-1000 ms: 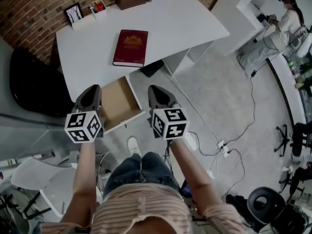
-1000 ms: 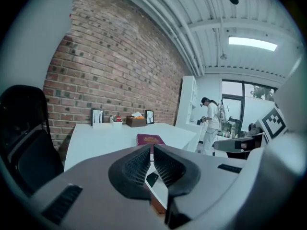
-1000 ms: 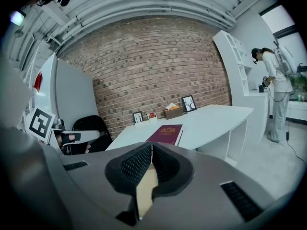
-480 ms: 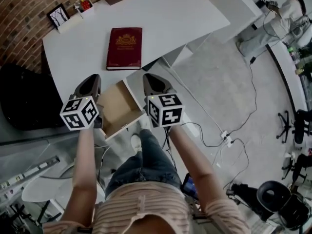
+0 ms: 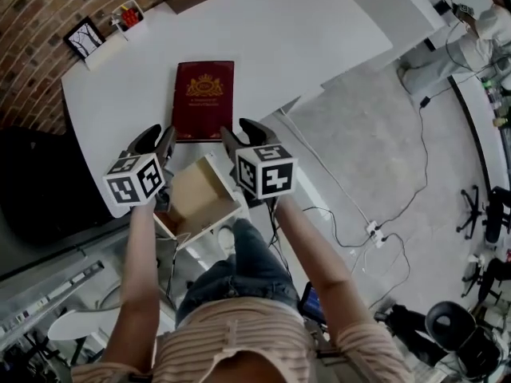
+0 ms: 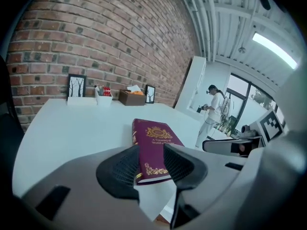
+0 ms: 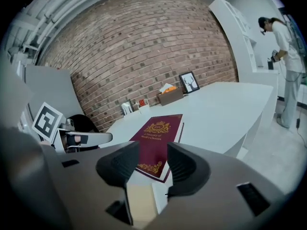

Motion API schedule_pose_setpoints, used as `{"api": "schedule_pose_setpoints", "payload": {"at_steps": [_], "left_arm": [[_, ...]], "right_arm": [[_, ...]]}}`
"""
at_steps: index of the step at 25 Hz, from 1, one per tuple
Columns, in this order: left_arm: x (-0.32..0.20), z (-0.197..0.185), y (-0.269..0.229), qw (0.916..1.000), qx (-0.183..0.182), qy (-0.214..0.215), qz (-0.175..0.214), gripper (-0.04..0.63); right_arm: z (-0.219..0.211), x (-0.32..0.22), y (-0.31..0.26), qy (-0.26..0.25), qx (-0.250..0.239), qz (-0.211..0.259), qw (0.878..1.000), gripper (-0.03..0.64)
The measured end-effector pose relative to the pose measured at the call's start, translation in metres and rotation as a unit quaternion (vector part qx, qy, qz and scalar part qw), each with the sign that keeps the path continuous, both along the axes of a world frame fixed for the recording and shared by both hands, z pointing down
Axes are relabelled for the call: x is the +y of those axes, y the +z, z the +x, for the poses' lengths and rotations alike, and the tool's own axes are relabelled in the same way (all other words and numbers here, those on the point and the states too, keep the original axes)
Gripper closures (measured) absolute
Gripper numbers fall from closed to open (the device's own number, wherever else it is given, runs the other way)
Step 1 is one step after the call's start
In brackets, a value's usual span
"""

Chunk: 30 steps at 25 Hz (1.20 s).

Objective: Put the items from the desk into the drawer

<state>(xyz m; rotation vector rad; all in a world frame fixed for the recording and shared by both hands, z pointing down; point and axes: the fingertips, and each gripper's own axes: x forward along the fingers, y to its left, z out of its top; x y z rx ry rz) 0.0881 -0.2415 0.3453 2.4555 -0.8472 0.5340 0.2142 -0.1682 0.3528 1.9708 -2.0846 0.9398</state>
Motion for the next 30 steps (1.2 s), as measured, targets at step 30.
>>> {"api": "schedule_pose_setpoints", "payload": {"at_steps": [30], "left_arm": [[-0.046, 0.041, 0.058, 0.9903, 0.015, 0.01, -0.138, 0.396]], "right_arm": [[0.011, -0.065, 0.058, -0.036, -0.087, -0.105, 0.99, 0.383]]}}
